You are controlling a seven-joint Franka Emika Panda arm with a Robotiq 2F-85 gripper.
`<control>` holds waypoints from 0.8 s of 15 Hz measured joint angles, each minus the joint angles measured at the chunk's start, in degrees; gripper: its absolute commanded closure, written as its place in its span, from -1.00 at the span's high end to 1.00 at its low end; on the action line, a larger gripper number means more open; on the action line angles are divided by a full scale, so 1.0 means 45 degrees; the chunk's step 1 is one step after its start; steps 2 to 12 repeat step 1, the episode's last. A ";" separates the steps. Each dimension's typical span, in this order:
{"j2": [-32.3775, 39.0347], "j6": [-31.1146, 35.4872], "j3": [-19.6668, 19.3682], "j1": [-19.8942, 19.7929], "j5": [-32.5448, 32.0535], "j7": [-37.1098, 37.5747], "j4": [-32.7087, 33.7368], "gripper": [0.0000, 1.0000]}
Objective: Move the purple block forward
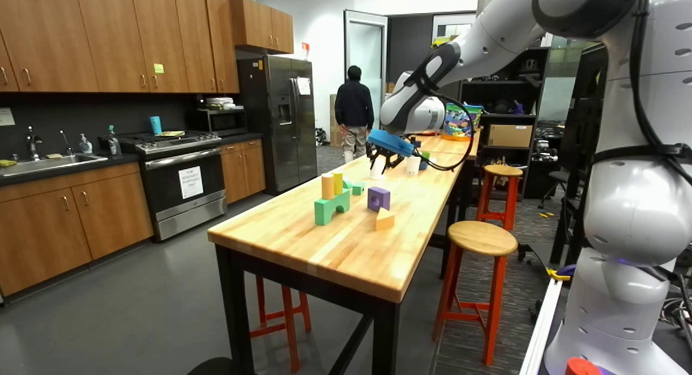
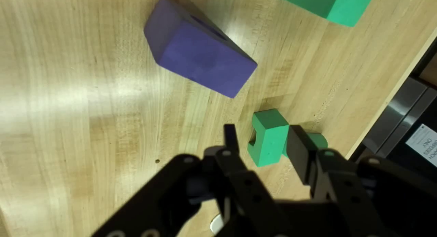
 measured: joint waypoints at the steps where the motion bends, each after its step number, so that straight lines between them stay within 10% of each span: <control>1: 0.0000 0.0000 0.0000 0.0000 0.0000 0.0000 0.0000 -0.13; 12: 0.0000 0.0000 0.0000 0.0000 0.0000 0.0000 0.0000 -0.13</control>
